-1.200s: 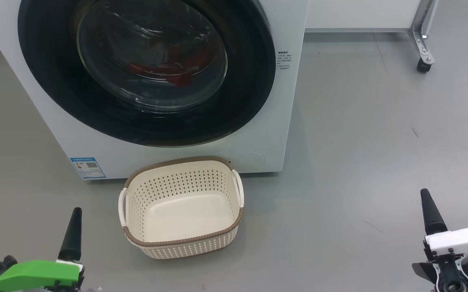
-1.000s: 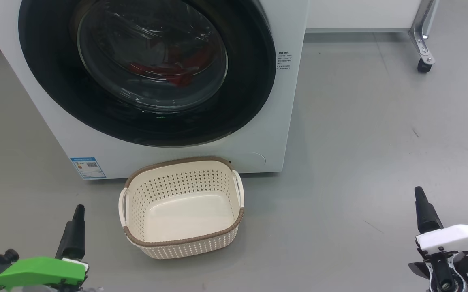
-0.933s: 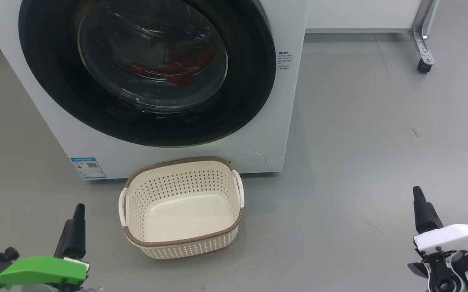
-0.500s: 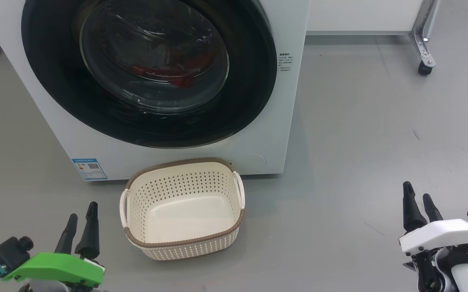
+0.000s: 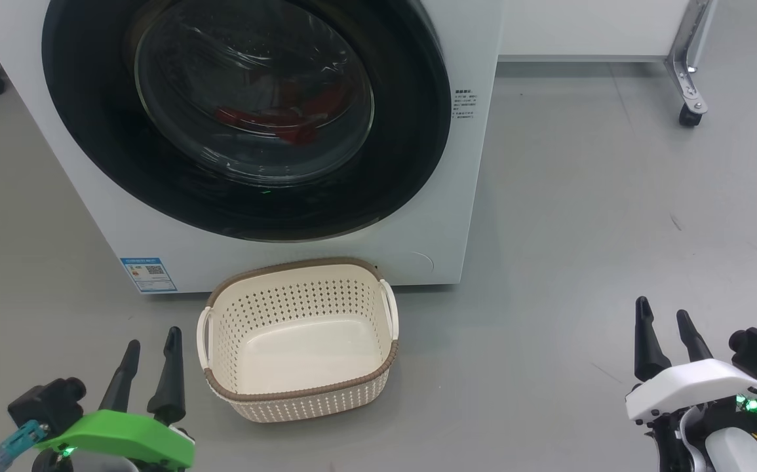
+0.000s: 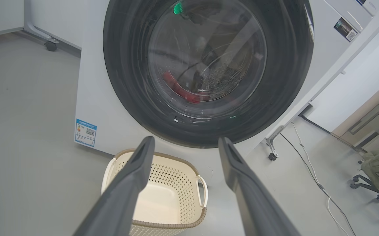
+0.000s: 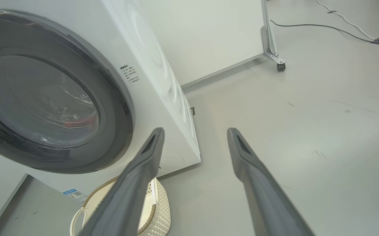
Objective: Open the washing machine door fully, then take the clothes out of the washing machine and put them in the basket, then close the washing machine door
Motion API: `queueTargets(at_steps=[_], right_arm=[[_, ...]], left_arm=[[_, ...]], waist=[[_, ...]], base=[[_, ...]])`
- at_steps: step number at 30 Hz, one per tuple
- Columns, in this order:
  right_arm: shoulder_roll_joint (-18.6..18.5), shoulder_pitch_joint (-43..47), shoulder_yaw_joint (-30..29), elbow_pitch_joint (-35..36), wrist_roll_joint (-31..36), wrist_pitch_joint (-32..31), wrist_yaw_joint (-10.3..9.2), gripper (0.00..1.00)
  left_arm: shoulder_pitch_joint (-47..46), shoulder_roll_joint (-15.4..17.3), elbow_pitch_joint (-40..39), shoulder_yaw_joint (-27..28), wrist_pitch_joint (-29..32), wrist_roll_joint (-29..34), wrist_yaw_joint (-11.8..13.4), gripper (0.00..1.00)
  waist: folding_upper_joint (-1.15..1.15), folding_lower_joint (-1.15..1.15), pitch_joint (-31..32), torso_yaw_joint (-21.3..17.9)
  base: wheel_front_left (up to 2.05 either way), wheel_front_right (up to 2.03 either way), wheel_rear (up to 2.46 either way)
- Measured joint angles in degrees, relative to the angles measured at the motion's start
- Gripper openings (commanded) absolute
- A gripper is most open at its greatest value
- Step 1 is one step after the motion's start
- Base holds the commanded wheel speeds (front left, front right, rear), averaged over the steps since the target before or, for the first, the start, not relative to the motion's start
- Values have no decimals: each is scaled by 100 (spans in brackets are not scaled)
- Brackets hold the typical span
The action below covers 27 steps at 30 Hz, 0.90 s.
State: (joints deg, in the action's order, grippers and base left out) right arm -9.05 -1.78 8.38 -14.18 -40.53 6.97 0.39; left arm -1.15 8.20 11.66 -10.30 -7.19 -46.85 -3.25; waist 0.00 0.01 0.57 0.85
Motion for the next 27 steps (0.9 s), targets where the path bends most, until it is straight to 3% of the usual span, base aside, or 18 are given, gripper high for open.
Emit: queueTargets(at_steps=[27], right_arm=[[-5,3,386,-8,1720,530,-218,100]], left_arm=[[2,71,258,-489,-495,1601,197,100]], waist=[[0,0,-1,48]], base=[[0,0,0]])
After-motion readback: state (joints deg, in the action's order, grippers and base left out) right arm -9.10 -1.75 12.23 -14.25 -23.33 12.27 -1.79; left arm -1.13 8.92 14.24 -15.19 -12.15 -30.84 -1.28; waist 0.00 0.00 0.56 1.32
